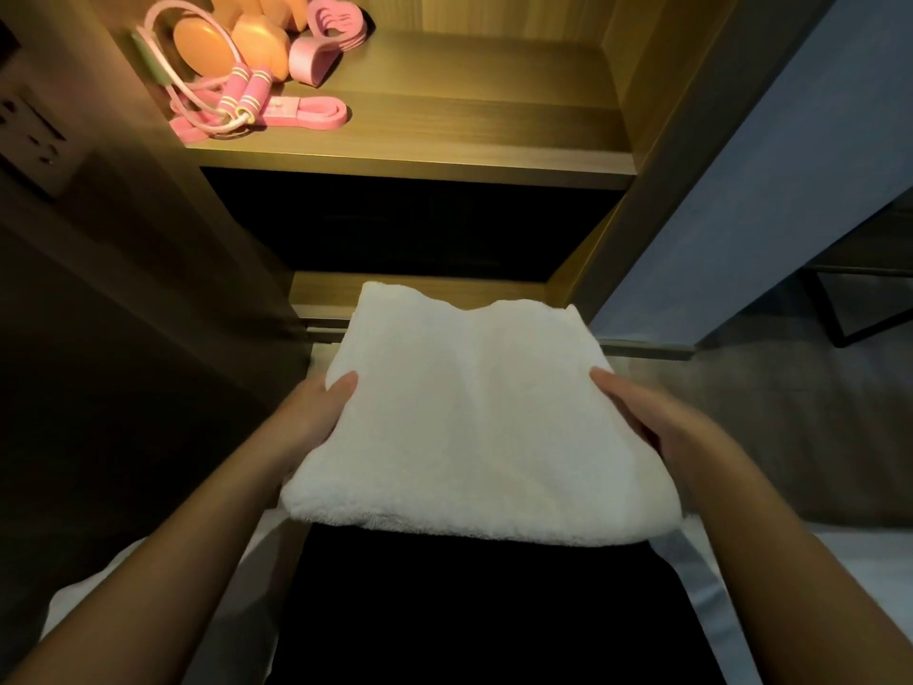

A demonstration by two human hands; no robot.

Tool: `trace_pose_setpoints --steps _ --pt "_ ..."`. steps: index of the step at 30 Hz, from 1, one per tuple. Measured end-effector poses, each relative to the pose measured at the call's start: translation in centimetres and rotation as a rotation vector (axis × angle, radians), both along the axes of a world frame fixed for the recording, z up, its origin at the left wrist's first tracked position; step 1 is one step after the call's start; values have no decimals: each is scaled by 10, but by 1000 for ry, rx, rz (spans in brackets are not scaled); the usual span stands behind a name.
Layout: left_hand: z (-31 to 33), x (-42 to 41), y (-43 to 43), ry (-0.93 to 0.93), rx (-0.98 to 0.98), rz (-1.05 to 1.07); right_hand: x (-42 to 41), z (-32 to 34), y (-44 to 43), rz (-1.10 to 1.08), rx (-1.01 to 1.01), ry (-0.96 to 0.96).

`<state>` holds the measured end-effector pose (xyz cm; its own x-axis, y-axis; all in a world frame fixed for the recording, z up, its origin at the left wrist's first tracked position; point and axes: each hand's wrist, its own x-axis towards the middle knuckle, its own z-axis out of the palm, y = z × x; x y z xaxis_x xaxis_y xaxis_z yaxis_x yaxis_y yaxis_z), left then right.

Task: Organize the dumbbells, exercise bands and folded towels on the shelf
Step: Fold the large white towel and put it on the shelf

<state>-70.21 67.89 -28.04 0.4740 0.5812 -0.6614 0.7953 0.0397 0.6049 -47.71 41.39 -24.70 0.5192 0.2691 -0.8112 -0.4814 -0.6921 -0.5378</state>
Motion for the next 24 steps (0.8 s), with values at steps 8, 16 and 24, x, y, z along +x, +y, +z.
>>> trace_pose_setpoints --steps 8,16,24 --pt "2 23 -18 75 202 -163 -21 -10 16 228 -95 -347" --pt "-13 -3 4 112 82 -39 -7 -24 -15 148 -207 -164" --pt "10 -54 -20 -110 191 130 -17 -27 5 541 -331 -727"
